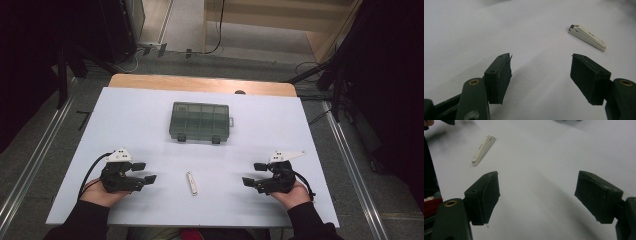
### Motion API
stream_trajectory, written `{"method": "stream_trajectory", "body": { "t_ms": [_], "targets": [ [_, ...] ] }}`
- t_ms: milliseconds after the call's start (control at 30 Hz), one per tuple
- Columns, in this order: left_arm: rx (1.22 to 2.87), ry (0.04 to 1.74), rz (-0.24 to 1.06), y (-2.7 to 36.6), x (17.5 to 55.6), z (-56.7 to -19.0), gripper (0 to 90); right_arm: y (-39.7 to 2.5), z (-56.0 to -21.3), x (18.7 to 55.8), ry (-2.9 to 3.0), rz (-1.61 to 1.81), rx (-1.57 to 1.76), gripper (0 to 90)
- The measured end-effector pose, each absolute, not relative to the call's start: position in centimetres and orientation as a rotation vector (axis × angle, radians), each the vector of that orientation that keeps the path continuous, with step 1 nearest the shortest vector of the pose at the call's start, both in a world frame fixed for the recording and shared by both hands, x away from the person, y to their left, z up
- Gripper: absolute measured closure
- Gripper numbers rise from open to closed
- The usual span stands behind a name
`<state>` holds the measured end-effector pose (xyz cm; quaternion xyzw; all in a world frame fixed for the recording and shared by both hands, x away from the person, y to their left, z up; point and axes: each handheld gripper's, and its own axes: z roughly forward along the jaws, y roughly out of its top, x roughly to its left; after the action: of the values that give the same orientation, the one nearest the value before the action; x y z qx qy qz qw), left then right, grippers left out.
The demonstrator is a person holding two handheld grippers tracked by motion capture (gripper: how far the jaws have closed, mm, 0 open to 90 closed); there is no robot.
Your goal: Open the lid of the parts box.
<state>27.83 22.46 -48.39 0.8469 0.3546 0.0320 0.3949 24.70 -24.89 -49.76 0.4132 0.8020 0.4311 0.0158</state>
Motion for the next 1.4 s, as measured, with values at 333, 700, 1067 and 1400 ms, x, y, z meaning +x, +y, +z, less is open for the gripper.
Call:
{"method": "stream_trajectory", "body": {
  "t_ms": [333, 700, 1067, 1400],
  "targets": [
    [2.133, 0.872, 0.089, 22.47, 27.76, -48.38, 26.3, -24.83, -49.81, 24.69, 2.499, 1.325, 1.283, 20.4],
    [2.135, 0.871, 0.085, 22.36, 27.75, -48.43, 26.3, -24.83, -49.84, 24.70, 2.498, 1.328, 1.296, 20.5],
    [2.124, 0.853, 0.084, 22.26, 27.56, -48.18, 26.3, -24.83, -49.58, 24.60, 2.456, 1.324, 1.318, 21.5],
    [2.124, 0.852, 0.073, 22.18, 27.62, -48.31, 26.3, -24.78, -49.63, 24.62, 2.466, 1.315, 1.326, 22.1]
  ]
}}
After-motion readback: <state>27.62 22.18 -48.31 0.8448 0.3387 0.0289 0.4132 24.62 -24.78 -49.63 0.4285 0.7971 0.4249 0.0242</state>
